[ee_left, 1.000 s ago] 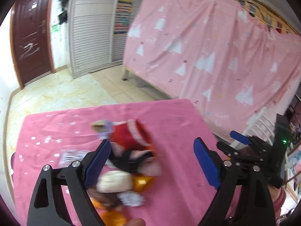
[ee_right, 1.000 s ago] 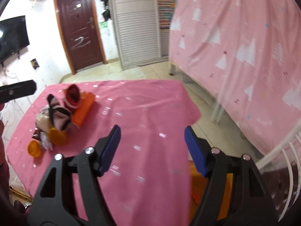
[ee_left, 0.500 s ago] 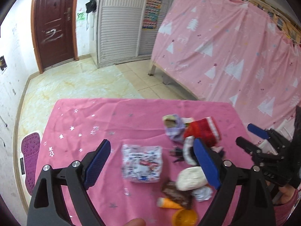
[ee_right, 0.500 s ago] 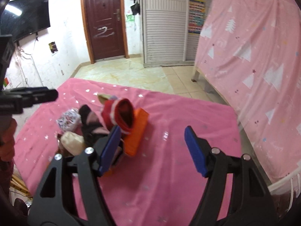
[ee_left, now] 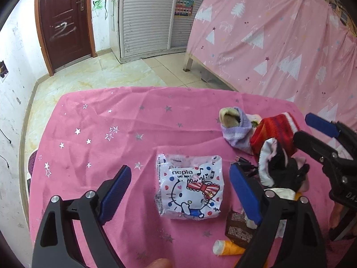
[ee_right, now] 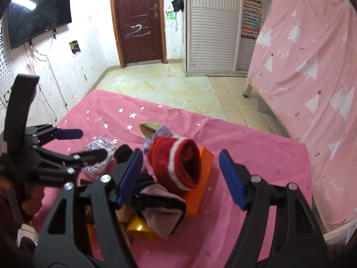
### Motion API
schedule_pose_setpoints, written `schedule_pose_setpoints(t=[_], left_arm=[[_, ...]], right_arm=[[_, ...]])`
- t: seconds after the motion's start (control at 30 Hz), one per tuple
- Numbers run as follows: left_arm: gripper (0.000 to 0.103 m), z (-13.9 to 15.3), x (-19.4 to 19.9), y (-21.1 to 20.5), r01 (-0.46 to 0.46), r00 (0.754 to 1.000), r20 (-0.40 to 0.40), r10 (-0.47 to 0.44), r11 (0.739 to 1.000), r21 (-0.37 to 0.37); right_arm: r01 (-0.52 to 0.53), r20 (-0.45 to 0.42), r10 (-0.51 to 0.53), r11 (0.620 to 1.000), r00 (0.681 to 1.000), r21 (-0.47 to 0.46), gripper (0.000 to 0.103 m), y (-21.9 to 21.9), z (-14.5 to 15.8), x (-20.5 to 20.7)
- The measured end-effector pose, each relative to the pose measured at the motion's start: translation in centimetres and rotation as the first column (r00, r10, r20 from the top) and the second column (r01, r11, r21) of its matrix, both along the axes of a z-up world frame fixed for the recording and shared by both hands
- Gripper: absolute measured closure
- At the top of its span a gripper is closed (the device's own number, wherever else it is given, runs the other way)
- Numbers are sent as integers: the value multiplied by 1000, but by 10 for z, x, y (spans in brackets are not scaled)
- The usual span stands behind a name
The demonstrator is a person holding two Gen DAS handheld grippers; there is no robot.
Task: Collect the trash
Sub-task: 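Grasp the Hello Kitty packet with the left tool while the right tool grasps the red sock, then carry both items to the yellow bin and open both tools over it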
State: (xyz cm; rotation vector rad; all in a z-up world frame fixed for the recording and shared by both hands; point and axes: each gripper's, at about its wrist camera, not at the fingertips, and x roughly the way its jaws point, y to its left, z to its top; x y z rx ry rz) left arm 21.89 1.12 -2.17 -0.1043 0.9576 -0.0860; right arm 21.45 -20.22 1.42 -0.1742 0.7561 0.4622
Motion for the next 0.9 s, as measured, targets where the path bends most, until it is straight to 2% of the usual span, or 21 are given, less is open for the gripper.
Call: schedule_pose_setpoints(t=[0.2,0.23,0.3,0.37,0.4,0.47,0.5,0.53,0.6,0.9], left_arm=[[21,-9,5,-11,4,1000,-7,-4,999,32],[24,-10,5,-11,6,1000,-3,-6,1000,21],[37,-11,4,-11,-1,1000,3,1,1000,0],[46,-12,5,-9,-5,1000,2,5,1000,-30],[48,-13,5,-8,-7,1000,3,8,999,-37],[53,-15,3,-7,-8,1000,11,9,999,-40],[60,-15,2,-7,-8,1000,12,8,999,-36],[62,-16,0,-6,-6,1000,13,6,999,-35],[66,-14,-2,-1,-10,1000,12,10,999,-47],[67,20,-13,19,-54,995,80,60,996,-76]], right_arm=[[0,-31,-1,1000,1000,-17,35,7,-12,11],[-1,-38,1,1000,999,-21,35,7,-13,13],[-8,-51,7,1000,999,-22,36,9,-16,15],[-20,-71,19,1000,997,-20,53,10,-18,18],[-20,-71,19,999,997,-26,57,11,-18,18],[-26,-72,23,999,997,-42,75,14,-21,18],[-31,-71,28,999,997,-36,79,14,-21,17],[-30,-67,28,999,997,-30,84,14,-21,17],[-21,-57,20,1000,998,-18,86,11,-20,16],[10,24,-11,999,1000,40,87,-3,6,6]])
